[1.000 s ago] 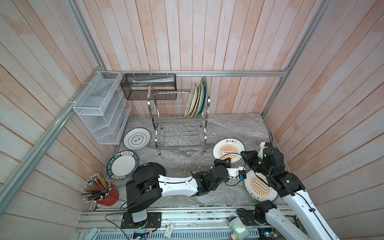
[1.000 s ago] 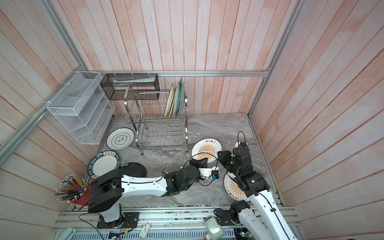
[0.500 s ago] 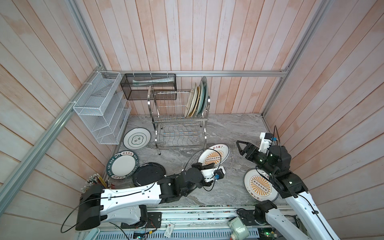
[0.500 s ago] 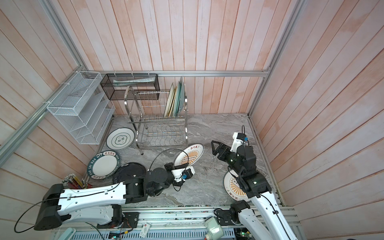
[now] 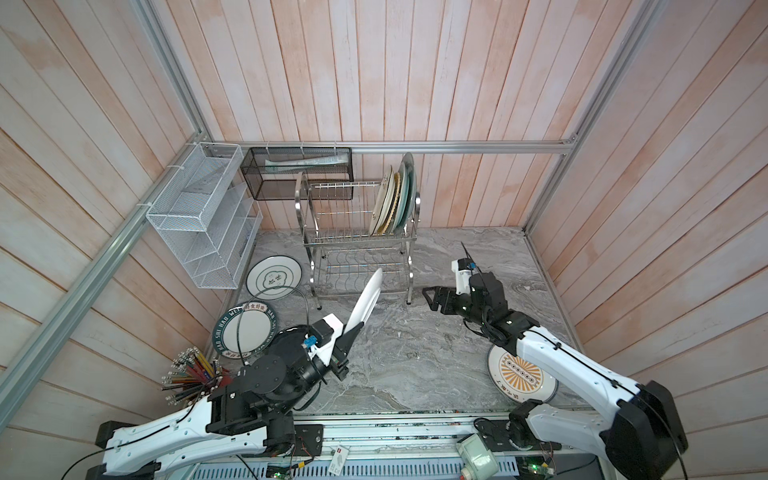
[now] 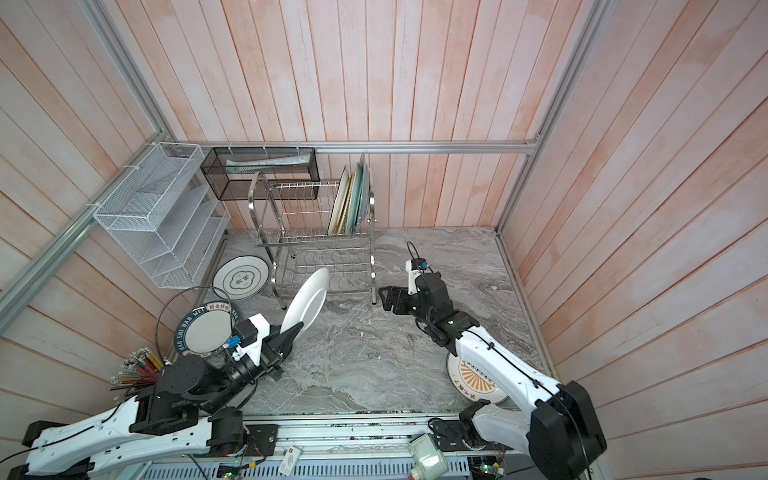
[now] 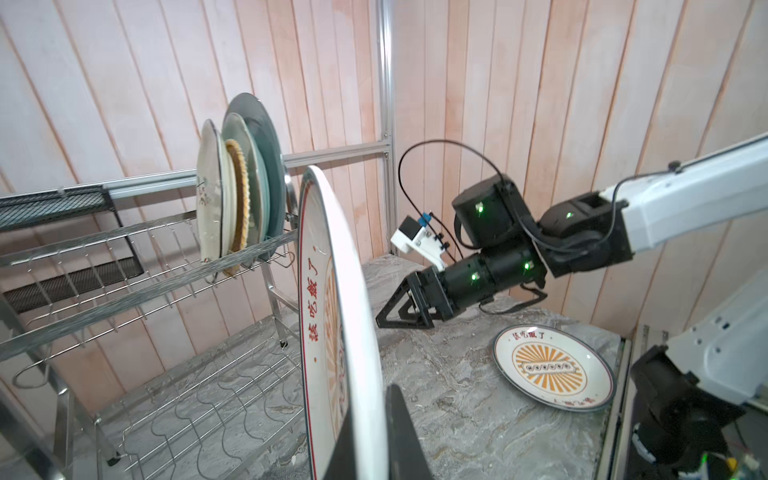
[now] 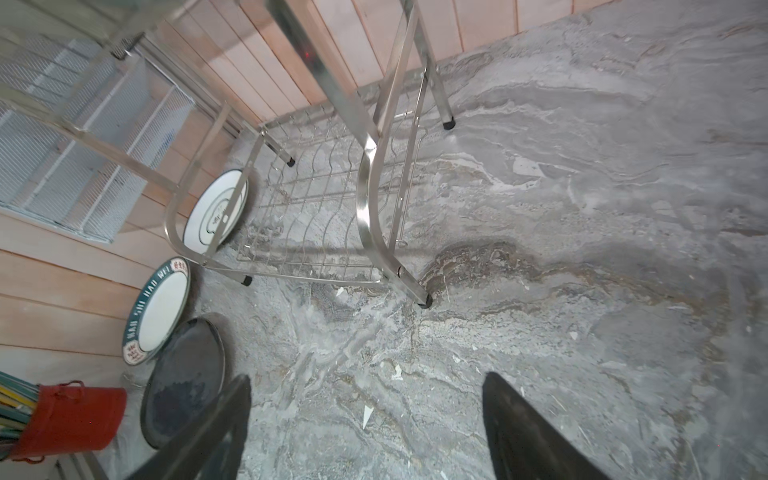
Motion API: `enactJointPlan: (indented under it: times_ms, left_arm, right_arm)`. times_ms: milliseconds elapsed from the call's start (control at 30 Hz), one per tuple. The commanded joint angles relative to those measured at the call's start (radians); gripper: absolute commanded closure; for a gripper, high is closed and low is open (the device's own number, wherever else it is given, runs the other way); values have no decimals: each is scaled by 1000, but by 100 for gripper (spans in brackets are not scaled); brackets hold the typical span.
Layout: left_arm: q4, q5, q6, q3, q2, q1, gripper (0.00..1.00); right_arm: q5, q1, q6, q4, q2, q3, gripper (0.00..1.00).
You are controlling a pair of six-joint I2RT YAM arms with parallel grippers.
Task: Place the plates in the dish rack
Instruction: 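Lift the sunburst plate upright with the left gripper while the right gripper withdraws, then carry the sunburst plate to the upper rack with the left gripper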
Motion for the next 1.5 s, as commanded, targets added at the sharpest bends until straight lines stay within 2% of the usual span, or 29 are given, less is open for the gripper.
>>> enactJointPlan:
  times_ms: [0,200,333,600,800,1033,1167,1300,1467]
  left_arm:
    - [-39,-91,-91,54,5,0,100]
    - [27,-131,-80,90,9,0,100]
    - [62,-153,-65,87,17,0,100]
    - [103,-262,-73,119,8,1,100]
    - [126,-283,-58,148,8,1,100]
    - [142,-301,-32,153,42,1,100]
    - [150,-291,-30,153,63,1,100]
    - [150,-282,-32,154,71,3,100]
    - [151,-274,-44,155,73,5,100]
  right_arm:
    - [20,26,-52,111,119,70,15]
    - [53,35,-59,182,317,149,24]
    - [71,36,-65,207,405,198,34]
    - [116,35,-90,261,511,262,61]
    - [148,28,-84,253,530,262,87]
    - [220,15,-43,214,495,230,98]
    - [211,1,-48,216,468,202,99]
    - [142,-33,-92,217,423,161,100]
    - [145,-69,-128,188,333,91,100]
